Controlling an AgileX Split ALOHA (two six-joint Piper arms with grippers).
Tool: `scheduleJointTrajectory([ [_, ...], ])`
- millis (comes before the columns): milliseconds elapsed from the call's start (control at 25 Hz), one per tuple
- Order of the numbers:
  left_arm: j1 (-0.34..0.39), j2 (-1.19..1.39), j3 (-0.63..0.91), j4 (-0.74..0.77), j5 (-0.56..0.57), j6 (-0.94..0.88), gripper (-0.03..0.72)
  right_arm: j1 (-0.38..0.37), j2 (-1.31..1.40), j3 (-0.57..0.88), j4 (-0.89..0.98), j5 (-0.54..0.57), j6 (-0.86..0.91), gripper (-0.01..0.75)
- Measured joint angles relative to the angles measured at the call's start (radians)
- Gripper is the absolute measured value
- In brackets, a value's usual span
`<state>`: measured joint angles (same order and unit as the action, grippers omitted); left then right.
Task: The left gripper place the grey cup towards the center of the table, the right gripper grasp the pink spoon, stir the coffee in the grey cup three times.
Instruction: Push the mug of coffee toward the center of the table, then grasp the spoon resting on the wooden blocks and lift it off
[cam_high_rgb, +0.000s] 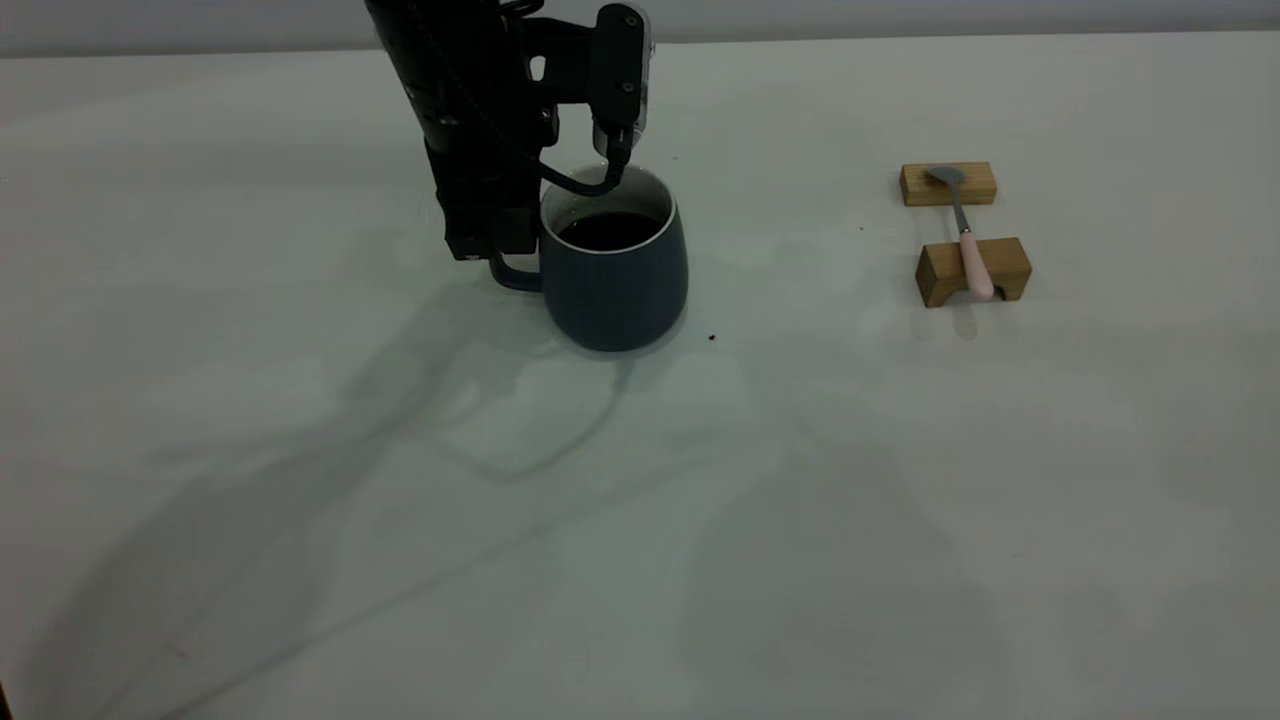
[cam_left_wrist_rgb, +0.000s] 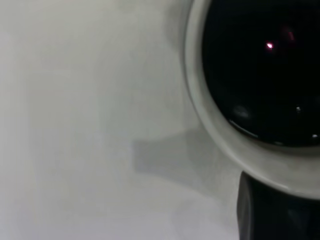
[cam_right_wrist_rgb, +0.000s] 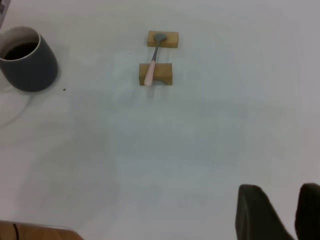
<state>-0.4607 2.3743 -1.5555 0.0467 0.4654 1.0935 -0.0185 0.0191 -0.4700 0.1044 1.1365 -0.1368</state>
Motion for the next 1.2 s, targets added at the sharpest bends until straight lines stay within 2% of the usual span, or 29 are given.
scheduleJointTrajectory([
  [240, 0.0, -0.001, 0.0, 0.001, -0.011, -0.004, 0.397, 0.0, 0.0, 0.0, 0.0, 0.0, 0.0, 0.237],
  [440, 0.0, -0.002, 0.0, 0.0, -0.015, -0.004, 0.615, 0.0, 0.0, 0.0, 0.0, 0.0, 0.0, 0.237],
  [560, 0.0, -0.012, 0.0, -0.001, -0.015, -0.005, 0.677, 0.0, 0.0, 0.0, 0.0, 0.0, 0.0, 0.237],
  [680, 0.0, -0.061, 0.0, -0.001, 0.009, -0.036, 0.676, 0.0, 0.0, 0.0, 0.0, 0.0, 0.0, 0.237],
  [840, 0.0, -0.252, 0.001, -0.001, 0.077, -0.195, 0.648, 0.0, 0.0, 0.0, 0.0, 0.0, 0.0, 0.237],
  [1200, 0.0, -0.78, 0.001, -0.001, 0.423, -0.676, 0.476, 0.0, 0.0, 0.0, 0.0, 0.0, 0.0, 0.237],
])
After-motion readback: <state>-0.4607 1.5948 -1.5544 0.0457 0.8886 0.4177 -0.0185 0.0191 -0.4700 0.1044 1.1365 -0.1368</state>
